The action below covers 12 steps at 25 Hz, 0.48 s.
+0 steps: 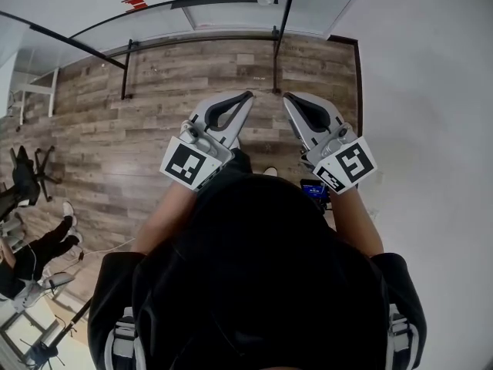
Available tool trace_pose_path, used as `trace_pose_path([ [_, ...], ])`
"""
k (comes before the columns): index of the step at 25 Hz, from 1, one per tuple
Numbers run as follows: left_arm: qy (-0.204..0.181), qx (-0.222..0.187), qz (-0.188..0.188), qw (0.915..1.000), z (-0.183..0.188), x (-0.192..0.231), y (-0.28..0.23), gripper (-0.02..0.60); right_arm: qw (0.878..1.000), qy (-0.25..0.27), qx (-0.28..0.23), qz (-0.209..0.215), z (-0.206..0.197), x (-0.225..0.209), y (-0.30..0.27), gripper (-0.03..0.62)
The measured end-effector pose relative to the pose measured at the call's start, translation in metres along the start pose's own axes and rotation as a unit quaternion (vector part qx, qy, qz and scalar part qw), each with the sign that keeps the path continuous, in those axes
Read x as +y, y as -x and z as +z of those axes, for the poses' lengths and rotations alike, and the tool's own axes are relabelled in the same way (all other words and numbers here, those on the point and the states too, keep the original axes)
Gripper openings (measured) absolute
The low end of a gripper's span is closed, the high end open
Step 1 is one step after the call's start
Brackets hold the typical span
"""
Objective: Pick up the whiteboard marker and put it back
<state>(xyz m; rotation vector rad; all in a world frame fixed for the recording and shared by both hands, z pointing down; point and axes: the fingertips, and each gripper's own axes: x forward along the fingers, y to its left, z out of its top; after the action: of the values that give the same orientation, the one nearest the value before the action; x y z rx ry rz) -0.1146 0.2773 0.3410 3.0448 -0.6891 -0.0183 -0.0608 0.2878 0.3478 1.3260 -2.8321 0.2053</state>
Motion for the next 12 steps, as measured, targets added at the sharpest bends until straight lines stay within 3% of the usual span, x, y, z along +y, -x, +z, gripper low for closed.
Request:
trace_pose_path([
  [12,0.012,0.003,-0.017,0.9998,0.0,0.064,-0.015,0.003,1.0,0.0,0.011,-0.014,0.009,-0.023,-0.063,-0.006],
])
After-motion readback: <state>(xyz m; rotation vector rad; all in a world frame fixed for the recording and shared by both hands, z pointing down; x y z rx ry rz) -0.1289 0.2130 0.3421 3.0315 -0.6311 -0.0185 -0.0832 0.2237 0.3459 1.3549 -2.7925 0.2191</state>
